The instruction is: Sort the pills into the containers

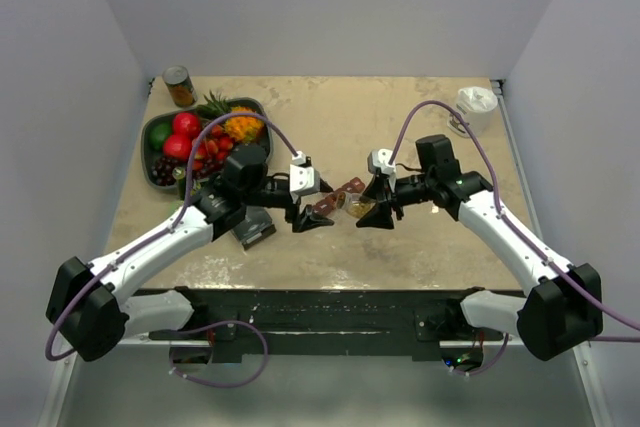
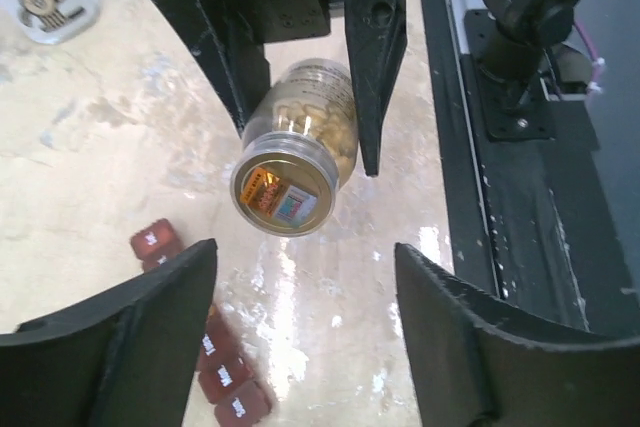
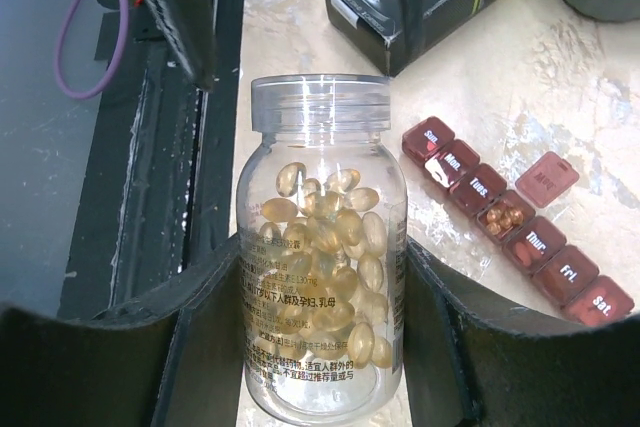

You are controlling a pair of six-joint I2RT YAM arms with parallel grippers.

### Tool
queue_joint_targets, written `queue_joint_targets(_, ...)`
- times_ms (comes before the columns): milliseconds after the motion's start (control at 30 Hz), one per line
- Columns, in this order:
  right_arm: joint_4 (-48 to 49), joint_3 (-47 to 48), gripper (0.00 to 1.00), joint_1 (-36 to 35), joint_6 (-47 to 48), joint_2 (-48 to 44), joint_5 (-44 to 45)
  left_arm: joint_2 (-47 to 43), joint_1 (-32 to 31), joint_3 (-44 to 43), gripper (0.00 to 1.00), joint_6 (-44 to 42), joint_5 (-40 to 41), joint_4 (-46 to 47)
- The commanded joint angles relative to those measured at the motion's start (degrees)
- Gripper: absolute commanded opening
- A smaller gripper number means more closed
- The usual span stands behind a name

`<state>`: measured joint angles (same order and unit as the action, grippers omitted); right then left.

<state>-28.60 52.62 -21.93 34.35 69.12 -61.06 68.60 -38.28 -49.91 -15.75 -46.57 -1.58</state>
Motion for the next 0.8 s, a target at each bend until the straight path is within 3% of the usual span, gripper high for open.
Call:
queue_joint_targets(0,1.7,-0.76,0.03,0.14,-1.12,-1.71,-2.14,-5.48,0.49,3.84,0.82,-1.05,2.79,10.63)
queue_joint_targets(33,1.79,-0.85,0.03,0.22,-1.13,-1.71,-2.05,-6.36,0.66,4.46,0.82,0.7,3.14,12.29)
queue_joint_targets(67,1.79,-0.85,0.03,0.14,-1.13,-1.71,-1.96,-7.15,0.84,5.08,0.99,2.81,3.76,12.83)
queue_joint_targets(167,1.97,-1.2,0.03,0.14,-1.04,-1.8,-1.87,-9.27,1.98,6.4,1.0,15.72,7.27,14.85)
queue_joint_targets(267,2.06,-1.29,0.03,0.05,-1.04,-1.71,-1.43,-9.19,4.35,6.58,1.0,36.23,9.38,15.3)
queue_joint_targets(400,2.32,-1.29,0.03,0.05,-0.95,-1.62,-1.26,-5.24,6.64,6.57,1.0,53.15,5.7,14.41)
queue_joint_targets(567,2.67,-1.29,0.03,0.14,-1.3,-1.27,-0.99,-2.07,5.77,10.35,0.97,71.34,4.19,21.79)
queue_joint_targets(767,3.02,-1.47,0.03,0.14,-1.65,-1.1,-0.47,-0.4,1.99,5.88,0.95,74.01,10.44,17.58)
